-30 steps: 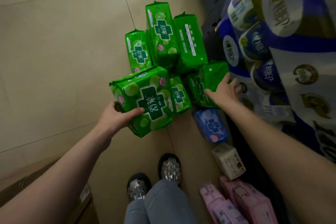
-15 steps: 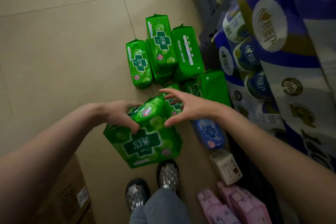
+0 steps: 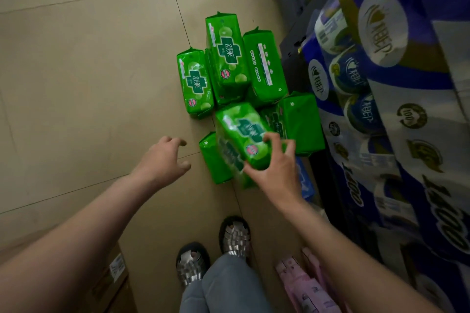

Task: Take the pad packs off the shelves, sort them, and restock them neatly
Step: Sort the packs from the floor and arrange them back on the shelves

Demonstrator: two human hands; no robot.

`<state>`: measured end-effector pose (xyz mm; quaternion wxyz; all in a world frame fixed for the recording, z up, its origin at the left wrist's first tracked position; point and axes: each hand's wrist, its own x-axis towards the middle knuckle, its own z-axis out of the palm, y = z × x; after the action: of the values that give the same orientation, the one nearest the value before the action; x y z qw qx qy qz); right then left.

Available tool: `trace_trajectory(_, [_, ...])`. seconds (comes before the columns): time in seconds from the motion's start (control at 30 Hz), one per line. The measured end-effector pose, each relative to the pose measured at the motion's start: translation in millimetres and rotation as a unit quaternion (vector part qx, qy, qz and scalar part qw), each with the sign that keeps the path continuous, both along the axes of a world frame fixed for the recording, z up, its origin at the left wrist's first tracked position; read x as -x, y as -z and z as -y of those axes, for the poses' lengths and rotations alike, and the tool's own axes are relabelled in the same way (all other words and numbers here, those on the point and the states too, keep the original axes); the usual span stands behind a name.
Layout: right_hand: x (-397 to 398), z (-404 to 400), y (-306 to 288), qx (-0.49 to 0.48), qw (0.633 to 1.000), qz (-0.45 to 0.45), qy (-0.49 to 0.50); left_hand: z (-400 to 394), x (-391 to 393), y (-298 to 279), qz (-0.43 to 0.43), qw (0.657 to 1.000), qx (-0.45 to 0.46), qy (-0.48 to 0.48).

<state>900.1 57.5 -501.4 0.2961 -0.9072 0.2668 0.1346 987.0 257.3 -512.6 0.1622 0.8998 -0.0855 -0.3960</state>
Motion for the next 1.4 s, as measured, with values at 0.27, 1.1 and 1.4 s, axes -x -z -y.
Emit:
trace_trajectory(0.27, [-15, 26, 47, 0.151, 0.964, -0.167, -0.141, 3, -2, -2, 0.026, 0.999, 0.016, -0.03])
trace_trajectory(1.1, [86, 186, -390, 0.343, 0.918, 0.196, 0.033, 264, 22, -334, 0.224, 0.858, 0.458, 0.069])
trace_trajectory(1.4, [32, 283, -397, 0.347, 0.93, 0.036, 0.111, 316, 6, -346, 0.287, 0.844, 0.433, 0.13])
